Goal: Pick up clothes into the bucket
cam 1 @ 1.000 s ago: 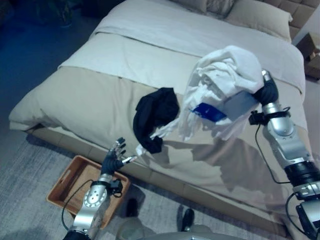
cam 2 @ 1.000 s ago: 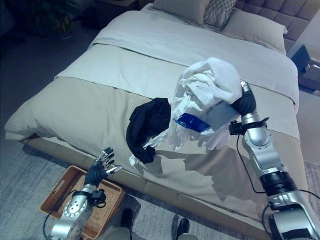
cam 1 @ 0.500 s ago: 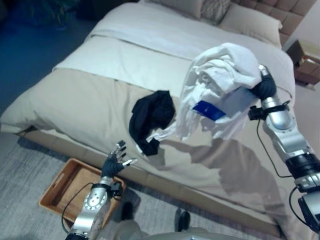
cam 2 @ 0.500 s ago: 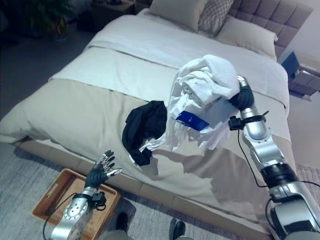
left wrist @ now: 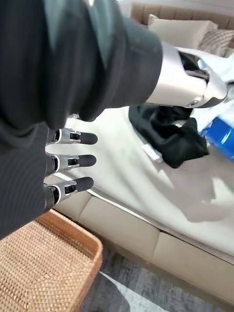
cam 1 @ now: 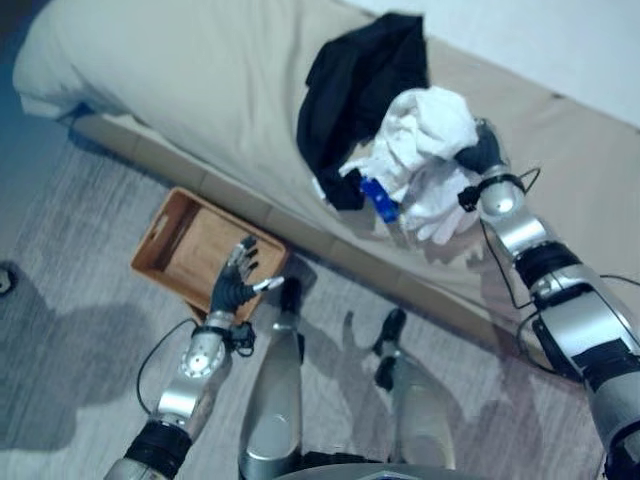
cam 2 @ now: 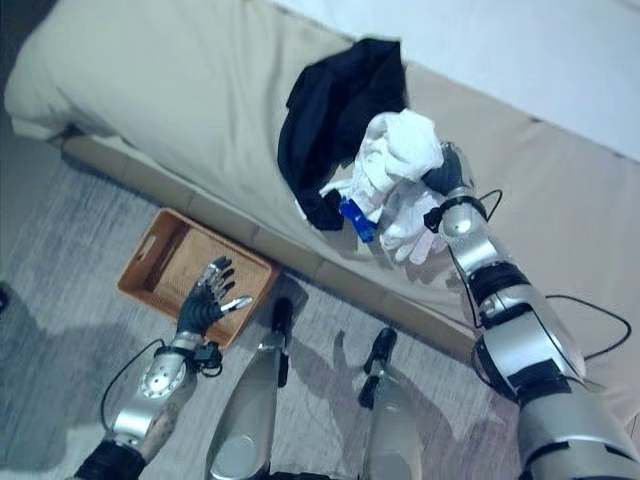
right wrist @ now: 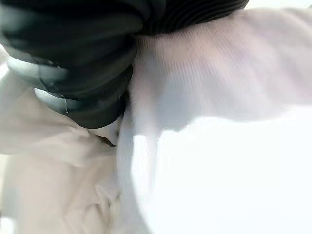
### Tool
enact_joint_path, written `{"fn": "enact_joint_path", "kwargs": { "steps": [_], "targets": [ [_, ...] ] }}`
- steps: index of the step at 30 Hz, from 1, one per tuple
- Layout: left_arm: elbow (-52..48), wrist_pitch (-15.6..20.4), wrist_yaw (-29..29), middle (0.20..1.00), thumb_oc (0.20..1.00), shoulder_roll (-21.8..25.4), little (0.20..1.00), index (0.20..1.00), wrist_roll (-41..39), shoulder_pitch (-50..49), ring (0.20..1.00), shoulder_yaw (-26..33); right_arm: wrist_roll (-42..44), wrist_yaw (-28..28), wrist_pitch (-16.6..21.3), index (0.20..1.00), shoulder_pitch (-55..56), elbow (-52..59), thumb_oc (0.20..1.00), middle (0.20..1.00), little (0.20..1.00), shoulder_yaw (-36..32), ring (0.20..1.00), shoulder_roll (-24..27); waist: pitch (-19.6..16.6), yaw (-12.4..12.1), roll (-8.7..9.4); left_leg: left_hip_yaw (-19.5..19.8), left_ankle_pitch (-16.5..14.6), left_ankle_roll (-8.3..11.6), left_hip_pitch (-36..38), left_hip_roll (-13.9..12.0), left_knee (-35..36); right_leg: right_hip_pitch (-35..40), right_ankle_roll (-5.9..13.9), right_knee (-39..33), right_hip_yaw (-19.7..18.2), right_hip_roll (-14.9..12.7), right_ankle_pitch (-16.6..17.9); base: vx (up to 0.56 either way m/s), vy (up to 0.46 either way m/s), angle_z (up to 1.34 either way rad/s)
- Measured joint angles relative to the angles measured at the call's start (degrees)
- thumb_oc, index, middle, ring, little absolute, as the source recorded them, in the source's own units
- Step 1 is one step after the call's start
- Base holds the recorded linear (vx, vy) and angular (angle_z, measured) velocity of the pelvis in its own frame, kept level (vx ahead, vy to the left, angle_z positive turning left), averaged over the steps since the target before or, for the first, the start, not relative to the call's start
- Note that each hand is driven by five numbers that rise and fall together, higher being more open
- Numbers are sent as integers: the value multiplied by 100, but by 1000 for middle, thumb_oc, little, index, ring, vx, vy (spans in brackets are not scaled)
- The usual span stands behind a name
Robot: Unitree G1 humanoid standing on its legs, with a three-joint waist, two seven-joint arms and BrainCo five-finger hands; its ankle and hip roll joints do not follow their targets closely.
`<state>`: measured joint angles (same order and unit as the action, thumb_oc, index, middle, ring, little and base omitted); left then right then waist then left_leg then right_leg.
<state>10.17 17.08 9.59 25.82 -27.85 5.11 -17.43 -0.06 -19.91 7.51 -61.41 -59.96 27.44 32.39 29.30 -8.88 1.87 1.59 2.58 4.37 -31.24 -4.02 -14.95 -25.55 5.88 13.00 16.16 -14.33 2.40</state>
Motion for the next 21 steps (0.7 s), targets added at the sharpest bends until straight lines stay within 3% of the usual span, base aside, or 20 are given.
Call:
{"fn": "enact_joint_path", "kwargs": {
  "steps": [13,14,15,16,21],
  "targets": [
    [-44,132,320,1000,1000,22,1000,1000,6,278,1000,-220,-556,-392,-165,200,-588,-1114,200,200,200,146,200,-32,33,-44,-32,83,27,-49,-389,148,-179,-438,-4,428,12,-207,-161,-15,2,5],
    [-44,132,342,1000,1000,22,1000,1000,7,285,1000,-218,-555,-436,-193,699,-630,-1138,699,699,699,139,699,-22,38,-39,-45,81,36,-60,-428,152,-180,-482,-3,451,11,-214,-160,0,0,0],
    [-44,132,350,1000,1000,20,1000,1000,7,288,1000,-219,-555,-455,-209,699,-635,-1140,699,699,699,131,699,-17,43,-32,-54,84,39,-64,-434,154,-179,-490,-3,462,12,-220,-160,0,0,0],
    [-44,132,386,1000,1000,14,1000,1000,8,290,1000,-226,-556,-515,-237,1000,-635,-1188,1000,1000,1000,125,1000,-16,43,-34,-57,87,42,-67,-434,158,-181,-492,-3,473,14,-223,-160,8,8,3],
    [-45,132,520,1000,1000,14,1000,1000,10,307,1000,-224,-639,-872,-367,1000,-639,-1295,1000,1000,1000,-3,1000,44,42,-20,-59,95,43,-67,-434,172,-172,-491,5,481,23,-239,-156,0,0,0]
  ]
}}
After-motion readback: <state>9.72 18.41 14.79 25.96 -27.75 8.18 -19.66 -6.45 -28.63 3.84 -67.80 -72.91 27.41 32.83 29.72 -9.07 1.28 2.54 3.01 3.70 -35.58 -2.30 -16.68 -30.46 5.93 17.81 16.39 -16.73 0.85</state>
